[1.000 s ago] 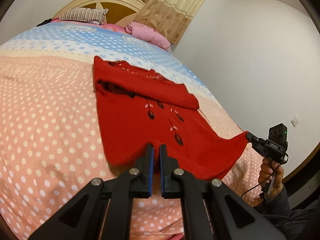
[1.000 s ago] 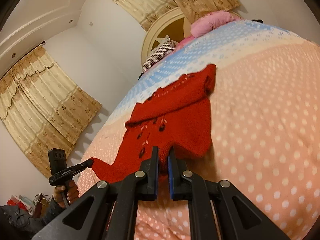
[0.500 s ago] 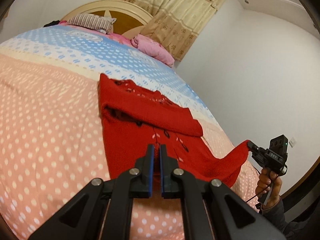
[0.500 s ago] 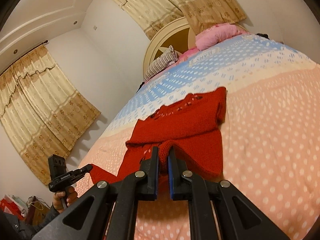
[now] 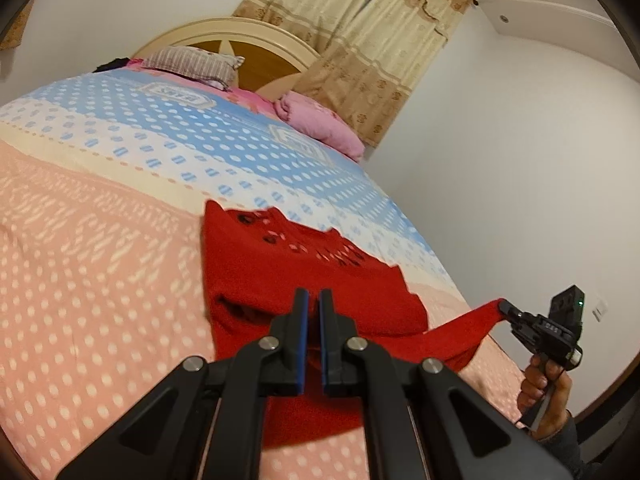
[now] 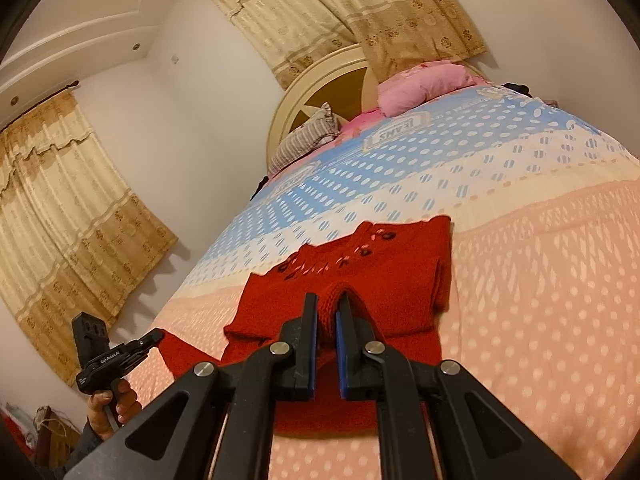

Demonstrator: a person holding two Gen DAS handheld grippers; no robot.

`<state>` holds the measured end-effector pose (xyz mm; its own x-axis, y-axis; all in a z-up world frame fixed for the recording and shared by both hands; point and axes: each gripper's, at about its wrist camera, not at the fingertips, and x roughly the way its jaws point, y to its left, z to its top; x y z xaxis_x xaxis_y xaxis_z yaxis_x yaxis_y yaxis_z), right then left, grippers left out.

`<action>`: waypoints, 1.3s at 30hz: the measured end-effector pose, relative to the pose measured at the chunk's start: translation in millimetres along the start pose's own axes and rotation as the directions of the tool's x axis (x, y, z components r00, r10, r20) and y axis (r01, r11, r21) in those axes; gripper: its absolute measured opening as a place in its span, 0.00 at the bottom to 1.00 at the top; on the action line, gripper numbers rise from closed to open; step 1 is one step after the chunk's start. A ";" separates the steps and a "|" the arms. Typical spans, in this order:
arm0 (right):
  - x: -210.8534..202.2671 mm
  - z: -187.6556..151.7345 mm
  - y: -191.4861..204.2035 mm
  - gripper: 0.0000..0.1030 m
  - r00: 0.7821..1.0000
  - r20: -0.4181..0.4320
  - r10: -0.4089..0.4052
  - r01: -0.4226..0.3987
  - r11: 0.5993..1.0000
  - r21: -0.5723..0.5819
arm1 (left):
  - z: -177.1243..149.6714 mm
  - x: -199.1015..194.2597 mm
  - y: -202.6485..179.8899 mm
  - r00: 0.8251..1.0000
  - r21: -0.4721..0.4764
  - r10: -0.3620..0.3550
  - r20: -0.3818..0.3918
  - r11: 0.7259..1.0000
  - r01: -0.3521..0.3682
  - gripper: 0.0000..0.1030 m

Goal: Fold small clothes
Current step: 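Lift the hem with both grippers and fold it up toward the collar, then open both grippers to release the folded hem onto the cardigan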

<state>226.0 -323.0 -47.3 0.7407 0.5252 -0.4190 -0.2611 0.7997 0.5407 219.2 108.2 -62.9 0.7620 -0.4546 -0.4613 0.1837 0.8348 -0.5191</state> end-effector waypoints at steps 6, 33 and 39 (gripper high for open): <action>23.6 22.2 -3.6 0.07 1.000 -0.002 -0.024 0.024 1.000 0.001 | 20.9 19.8 8.6 1.000 -0.009 0.021 0.004 1.000 -0.021 0.04; 182.0 56.1 -80.0 0.07 0.965 -0.157 -0.211 0.225 0.972 0.073 | 62.5 154.8 60.5 0.966 0.023 0.242 -0.088 0.970 -0.241 0.06; 179.2 50.3 -94.3 0.55 0.945 -0.141 -0.296 0.310 0.946 0.095 | 60.6 138.9 68.0 0.961 -0.014 0.269 -0.062 0.963 -0.270 0.44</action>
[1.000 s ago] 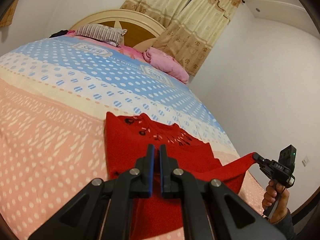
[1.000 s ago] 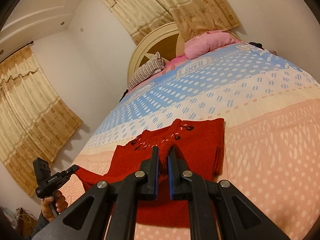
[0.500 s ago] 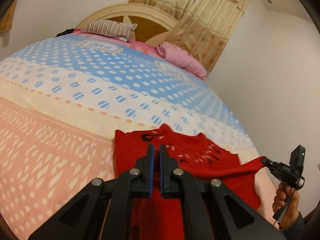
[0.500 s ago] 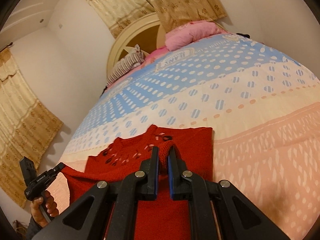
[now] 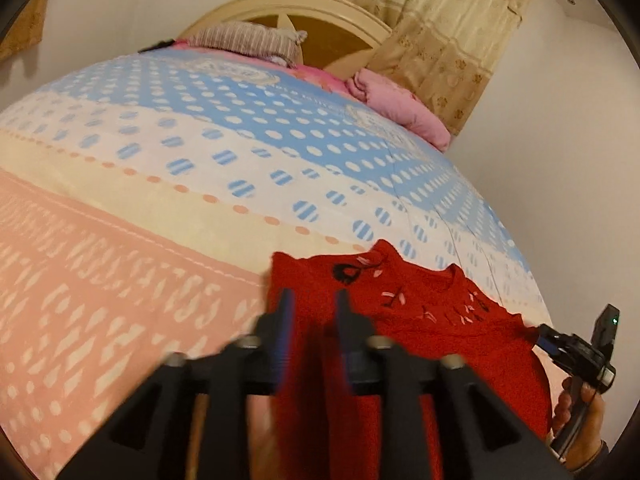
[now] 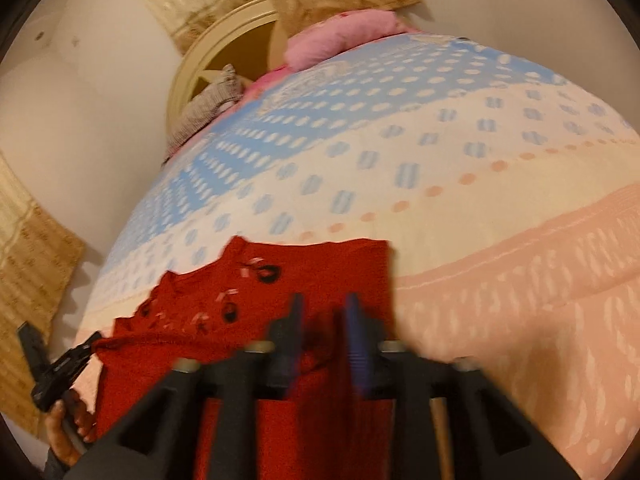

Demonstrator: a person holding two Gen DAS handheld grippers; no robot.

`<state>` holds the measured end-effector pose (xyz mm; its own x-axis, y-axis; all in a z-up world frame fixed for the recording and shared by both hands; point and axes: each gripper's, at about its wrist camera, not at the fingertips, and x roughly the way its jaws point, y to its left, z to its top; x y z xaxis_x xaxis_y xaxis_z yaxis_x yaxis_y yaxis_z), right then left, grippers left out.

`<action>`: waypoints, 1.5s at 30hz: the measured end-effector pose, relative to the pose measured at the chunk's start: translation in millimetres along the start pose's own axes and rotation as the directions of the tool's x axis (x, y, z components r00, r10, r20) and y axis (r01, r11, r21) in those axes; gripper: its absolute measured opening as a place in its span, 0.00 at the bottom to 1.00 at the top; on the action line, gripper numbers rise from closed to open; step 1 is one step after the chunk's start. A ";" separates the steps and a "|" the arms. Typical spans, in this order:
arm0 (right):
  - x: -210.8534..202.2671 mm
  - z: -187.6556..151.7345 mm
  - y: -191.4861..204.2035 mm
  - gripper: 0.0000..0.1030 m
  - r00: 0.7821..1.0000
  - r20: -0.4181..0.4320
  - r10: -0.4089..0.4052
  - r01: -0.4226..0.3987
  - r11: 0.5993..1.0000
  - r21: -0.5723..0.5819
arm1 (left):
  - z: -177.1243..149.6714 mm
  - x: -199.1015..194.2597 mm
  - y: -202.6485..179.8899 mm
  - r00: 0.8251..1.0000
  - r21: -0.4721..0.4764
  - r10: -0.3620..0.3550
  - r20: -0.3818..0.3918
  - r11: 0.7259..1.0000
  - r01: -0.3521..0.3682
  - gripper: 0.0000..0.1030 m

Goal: Fold small clothes
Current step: 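Open both grippers to release the folded hem onto the cardigan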

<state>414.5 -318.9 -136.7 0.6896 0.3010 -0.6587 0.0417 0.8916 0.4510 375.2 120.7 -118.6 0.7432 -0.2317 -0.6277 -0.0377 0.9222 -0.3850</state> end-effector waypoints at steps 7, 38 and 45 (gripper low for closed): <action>-15.8 -24.6 25.9 0.59 1.000 -0.025 -0.013 0.010 0.992 -0.123 | -31.4 -17.1 -10.1 0.994 0.178 0.107 0.020 0.978 -0.109 0.75; 16.7 6.0 19.0 0.42 0.996 -0.068 -0.051 0.034 0.973 -0.230 | -16.6 33.6 -29.3 0.991 0.232 0.011 -0.134 0.973 0.021 0.34; 31.3 -10.7 37.3 0.15 0.989 -0.131 -0.073 0.025 0.942 -0.334 | -20.3 31.8 -32.0 0.990 0.257 -0.007 -0.144 0.965 0.044 0.06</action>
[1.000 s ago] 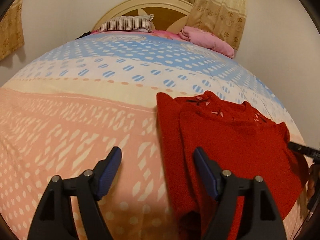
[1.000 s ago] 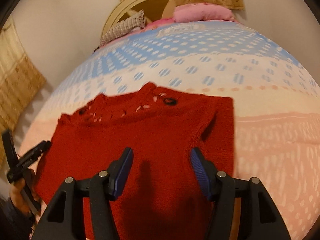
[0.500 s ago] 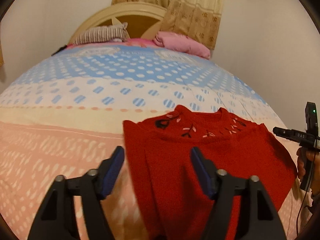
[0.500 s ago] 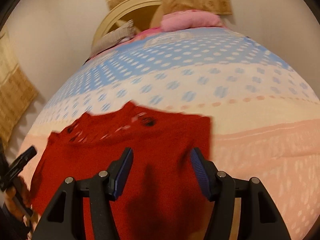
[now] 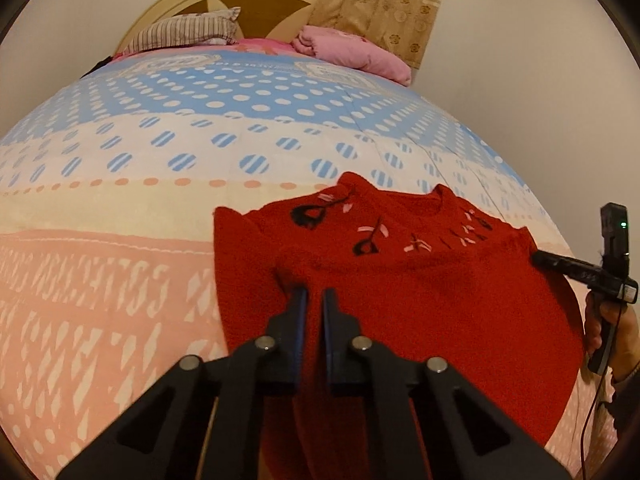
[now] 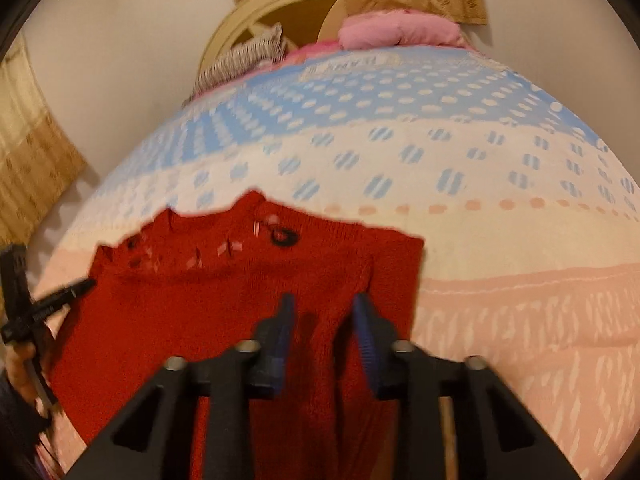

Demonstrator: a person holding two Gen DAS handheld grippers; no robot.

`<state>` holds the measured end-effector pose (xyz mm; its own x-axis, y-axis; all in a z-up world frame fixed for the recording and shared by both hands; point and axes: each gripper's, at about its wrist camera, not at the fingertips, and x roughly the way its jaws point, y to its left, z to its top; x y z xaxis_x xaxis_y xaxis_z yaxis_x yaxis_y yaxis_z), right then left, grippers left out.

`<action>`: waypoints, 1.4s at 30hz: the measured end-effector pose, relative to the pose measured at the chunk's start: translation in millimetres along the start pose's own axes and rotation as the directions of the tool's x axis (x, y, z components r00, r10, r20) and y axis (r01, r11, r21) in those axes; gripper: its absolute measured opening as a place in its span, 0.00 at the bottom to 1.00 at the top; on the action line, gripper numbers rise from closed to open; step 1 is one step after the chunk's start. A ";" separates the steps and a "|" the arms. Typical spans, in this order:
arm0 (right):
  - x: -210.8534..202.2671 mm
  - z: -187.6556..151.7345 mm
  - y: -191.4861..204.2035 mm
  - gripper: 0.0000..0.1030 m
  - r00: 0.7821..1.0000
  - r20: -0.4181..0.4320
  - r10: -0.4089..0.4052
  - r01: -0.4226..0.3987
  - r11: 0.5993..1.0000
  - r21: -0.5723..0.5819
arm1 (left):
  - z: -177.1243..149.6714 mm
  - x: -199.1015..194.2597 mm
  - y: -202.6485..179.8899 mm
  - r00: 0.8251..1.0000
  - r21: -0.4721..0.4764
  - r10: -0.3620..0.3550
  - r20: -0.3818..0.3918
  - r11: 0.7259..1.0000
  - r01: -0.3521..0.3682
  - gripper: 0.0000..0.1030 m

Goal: Fold small clothes

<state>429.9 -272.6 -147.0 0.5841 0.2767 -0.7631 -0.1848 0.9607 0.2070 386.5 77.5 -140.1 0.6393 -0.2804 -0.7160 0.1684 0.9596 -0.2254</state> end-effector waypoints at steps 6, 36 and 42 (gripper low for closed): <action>-16.7 1.4 10.5 0.08 0.996 0.065 -0.057 0.061 0.996 -0.065 | 7.2 -21.0 4.2 0.997 -0.011 0.005 0.074 1.000 -0.004 0.05; -58.0 -16.0 46.5 0.59 0.975 0.215 -0.050 0.083 0.985 -0.148 | -12.5 -28.1 6.1 0.975 -0.051 0.180 0.126 0.983 -0.175 0.85; -12.9 -43.8 26.1 0.60 0.999 0.040 -0.036 0.038 0.998 -0.050 | -24.7 -13.5 19.8 0.980 -0.082 0.189 0.055 0.979 -0.184 0.92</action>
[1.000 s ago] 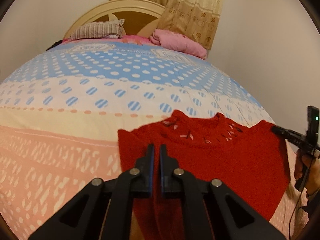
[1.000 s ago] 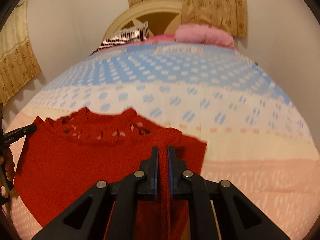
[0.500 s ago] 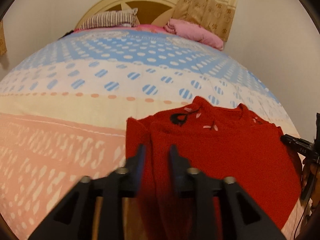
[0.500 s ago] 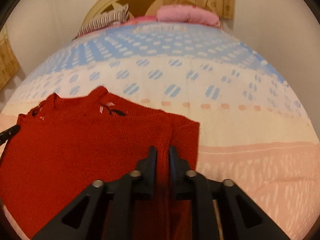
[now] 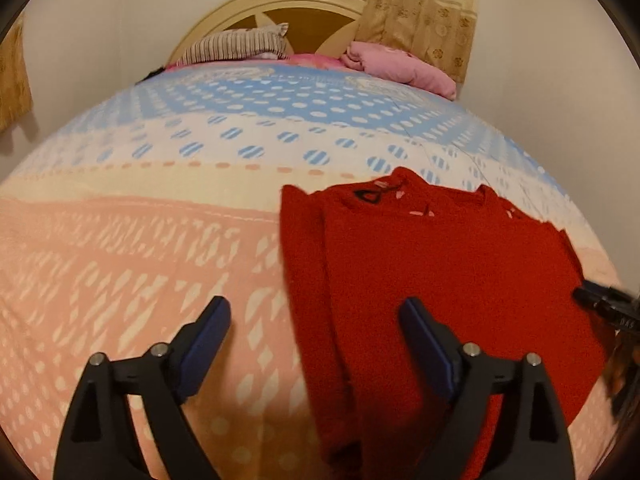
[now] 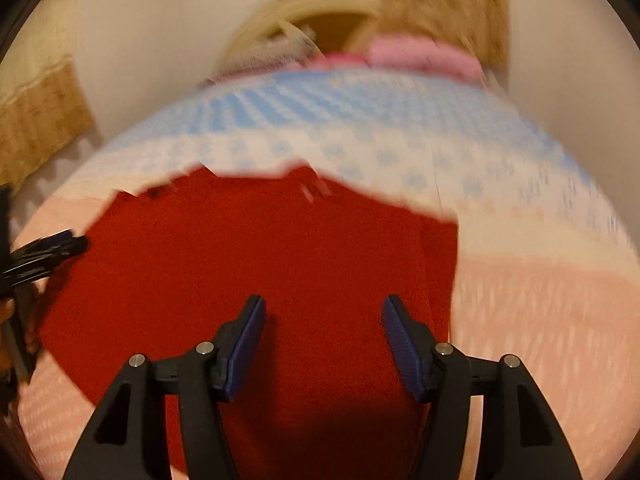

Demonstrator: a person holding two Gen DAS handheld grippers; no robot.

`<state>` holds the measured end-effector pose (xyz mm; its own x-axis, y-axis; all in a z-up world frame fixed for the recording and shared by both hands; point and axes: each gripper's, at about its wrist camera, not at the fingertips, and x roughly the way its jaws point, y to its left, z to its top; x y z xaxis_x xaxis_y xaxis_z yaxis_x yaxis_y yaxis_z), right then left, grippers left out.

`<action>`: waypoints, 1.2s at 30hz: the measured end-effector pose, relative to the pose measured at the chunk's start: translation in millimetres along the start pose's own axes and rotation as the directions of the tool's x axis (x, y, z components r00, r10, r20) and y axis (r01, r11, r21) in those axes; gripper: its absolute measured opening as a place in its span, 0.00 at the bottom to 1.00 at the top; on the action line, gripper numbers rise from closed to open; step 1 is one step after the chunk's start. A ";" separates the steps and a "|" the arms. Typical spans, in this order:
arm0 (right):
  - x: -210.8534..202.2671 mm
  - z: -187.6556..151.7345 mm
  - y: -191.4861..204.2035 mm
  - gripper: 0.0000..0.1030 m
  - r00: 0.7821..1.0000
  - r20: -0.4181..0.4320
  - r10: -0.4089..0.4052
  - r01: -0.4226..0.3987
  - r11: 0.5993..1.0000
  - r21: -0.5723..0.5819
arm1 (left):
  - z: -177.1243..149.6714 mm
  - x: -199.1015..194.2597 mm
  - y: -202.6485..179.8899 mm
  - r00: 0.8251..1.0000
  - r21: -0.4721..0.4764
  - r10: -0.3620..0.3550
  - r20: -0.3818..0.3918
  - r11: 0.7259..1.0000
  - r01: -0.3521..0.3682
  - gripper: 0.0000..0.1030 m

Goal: Fold small clothes

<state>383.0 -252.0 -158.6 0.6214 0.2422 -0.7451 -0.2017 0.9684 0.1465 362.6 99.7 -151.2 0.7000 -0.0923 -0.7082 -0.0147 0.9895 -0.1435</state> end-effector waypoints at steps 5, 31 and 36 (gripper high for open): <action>-12.9 0.4 0.3 0.60 1.000 0.019 -0.022 0.022 0.999 0.033 | -4.6 0.8 18.5 1.000 -0.110 -0.021 -0.015 0.994 0.019 0.95; -38.0 -87.3 243.7 0.60 0.995 0.061 0.085 -0.032 0.797 -0.603 | -8.7 9.2 13.9 0.996 -0.101 0.028 -0.080 0.994 -0.036 1.00; -37.6 -96.3 256.1 0.60 0.995 0.084 0.058 0.009 0.765 -0.644 | -7.8 10.0 13.5 0.996 -0.096 0.032 -0.082 0.995 -0.040 1.00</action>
<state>235.1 -18.8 -155.7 0.6699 0.3024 -0.6780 -0.6360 0.7049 -0.3140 363.9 111.2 -165.7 0.6379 -0.0698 -0.7670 -0.1108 0.9772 -0.1811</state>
